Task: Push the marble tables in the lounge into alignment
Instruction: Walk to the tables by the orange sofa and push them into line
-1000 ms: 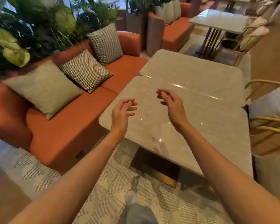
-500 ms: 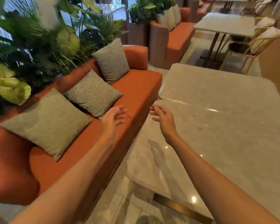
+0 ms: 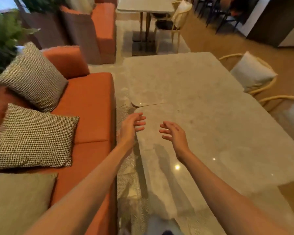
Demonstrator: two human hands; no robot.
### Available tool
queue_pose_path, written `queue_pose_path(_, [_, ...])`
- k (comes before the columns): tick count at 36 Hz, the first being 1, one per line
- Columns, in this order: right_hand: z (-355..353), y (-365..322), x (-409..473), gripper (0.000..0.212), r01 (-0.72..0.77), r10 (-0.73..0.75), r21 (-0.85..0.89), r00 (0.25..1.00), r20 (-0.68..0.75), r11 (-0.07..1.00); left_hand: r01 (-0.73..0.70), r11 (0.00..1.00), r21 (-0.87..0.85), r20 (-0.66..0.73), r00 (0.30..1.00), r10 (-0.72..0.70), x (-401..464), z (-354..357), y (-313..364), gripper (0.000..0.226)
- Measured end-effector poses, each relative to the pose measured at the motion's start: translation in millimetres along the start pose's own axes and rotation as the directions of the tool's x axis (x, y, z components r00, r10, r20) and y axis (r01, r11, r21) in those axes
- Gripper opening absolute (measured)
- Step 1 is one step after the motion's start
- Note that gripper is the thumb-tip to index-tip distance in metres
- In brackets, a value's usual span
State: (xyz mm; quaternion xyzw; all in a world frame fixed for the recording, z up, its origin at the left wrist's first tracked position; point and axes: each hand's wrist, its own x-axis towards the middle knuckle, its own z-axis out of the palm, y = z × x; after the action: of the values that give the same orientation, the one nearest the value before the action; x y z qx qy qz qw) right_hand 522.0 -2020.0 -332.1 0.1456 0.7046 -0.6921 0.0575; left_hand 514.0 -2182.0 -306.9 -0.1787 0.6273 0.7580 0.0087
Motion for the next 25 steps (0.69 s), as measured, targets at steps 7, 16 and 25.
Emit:
queue_pose_path(7, [-29,8,19,0.025,-0.008,0.041,0.136,0.969,-0.243,0.991,0.030,0.990,0.137,0.277,0.958,-0.068,32,64,-16,0.027])
queue_pose_path(16, [-59,45,50,0.017,-0.038,0.221,0.401,0.879,-0.421,0.915,0.148,0.924,0.351,0.384,0.878,-0.287,69,122,-44,0.027])
queue_pose_path(25, [-65,82,45,0.012,-0.132,0.600,0.774,0.716,-0.358,0.619,0.524,0.785,0.330,0.346,0.707,-0.617,129,134,-80,0.027])
